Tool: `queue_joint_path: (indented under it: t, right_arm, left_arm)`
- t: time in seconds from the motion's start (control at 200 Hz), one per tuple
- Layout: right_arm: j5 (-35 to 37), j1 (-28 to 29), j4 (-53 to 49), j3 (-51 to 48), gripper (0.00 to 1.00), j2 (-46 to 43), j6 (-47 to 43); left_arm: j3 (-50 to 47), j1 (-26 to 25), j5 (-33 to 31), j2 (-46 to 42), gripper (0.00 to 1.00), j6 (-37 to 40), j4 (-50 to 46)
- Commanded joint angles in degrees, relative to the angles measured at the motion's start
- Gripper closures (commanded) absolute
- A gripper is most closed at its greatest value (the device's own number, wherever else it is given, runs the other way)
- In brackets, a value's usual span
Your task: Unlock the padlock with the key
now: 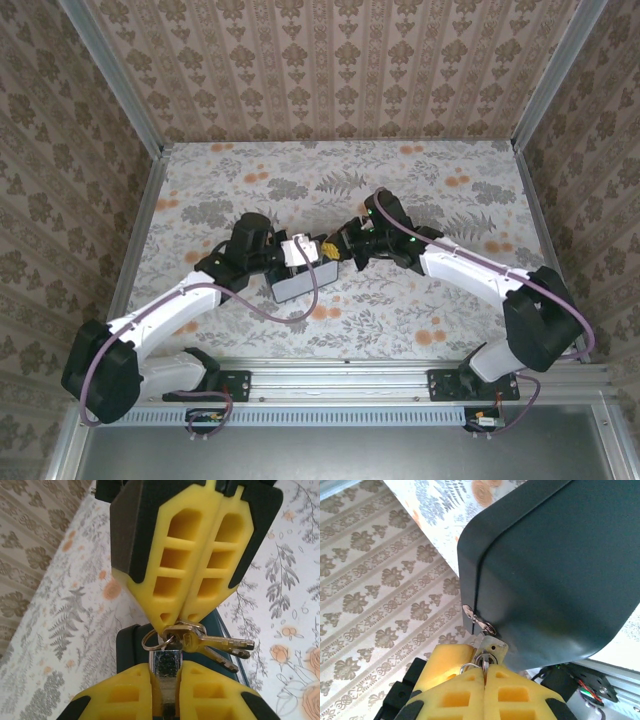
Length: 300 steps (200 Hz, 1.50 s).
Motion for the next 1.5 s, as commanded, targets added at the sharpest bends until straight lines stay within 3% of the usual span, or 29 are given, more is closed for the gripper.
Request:
queue_joint_path:
  t: [0.0, 0.15, 0.22, 0.455, 0.57, 0.755, 0.875, 1.025, 1.155, 1.375, 1.495]
  right_arm:
    - [-1.86, 2.11, 0.7, 4.92, 1.0, -0.79, 1.92]
    - [-2.32, 1.26, -1.29, 4.59, 1.0, -0.35, -3.35]
    - [-1.85, 0.31, -4.75, 4.99, 1.0, -0.41, -7.33]
    - [-2.74, -2.57, -6.37, 4.54, 1.0, -0.03, -11.1]
    - [-3.28, -3.53, -6.8, 4.86, 1.0, 0.53, -11.96]
    - [-4.15, -4.16, -7.51, 5.16, 1.0, 1.55, -13.83]
    - [-4.54, -5.2, -9.0, 4.45, 1.0, 1.74, -15.61]
    - [-5.27, -6.18, -10.91, 4.94, 0.83, 1.71, -21.13]
    - [-5.26, -6.85, -17.56, 8.33, 0.79, 1.91, -29.42]
    - [-4.21, -7.43, -24.58, 11.5, 0.75, 1.79, -41.75]
    - [-4.92, -7.03, -26.09, 15.09, 0.73, 2.78, -55.93]
  left_arm:
    - [3.33, -2.36, 13.48, 0.78, 1.0, -2.29, 10.66]
    - [2.83, -1.02, 17.64, 1.73, 1.0, -6.17, 10.4]
    - [3.07, -0.38, 18.56, 2.59, 0.85, -7.54, 9.88]
    - [2.32, 3.39, 20.74, -0.1, 0.71, -12.61, 11.16]
    - [2.65, 5.8, 24.72, -1.97, 0.68, -14.4, 9.57]
    - [1.11, 7.95, 24.43, -3.97, 0.66, -15.26, 6.83]
    - [0.6, 8.85, 20.15, -4.47, 0.64, -17.52, 5.2]
    - [-0.48, 10.2, 14.34, -4.56, 0.62, -25.3, 7.78]
    - [0.38, 11.55, 7.72, -3.08, 0.62, -32.79, 8.15]
    - [3.31, 11.55, 3.4, 0.06, 0.64, -38.54, 2.1]
    - [3.43, 11.55, -2.13, -0.24, 0.64, -41.28, -1.81]
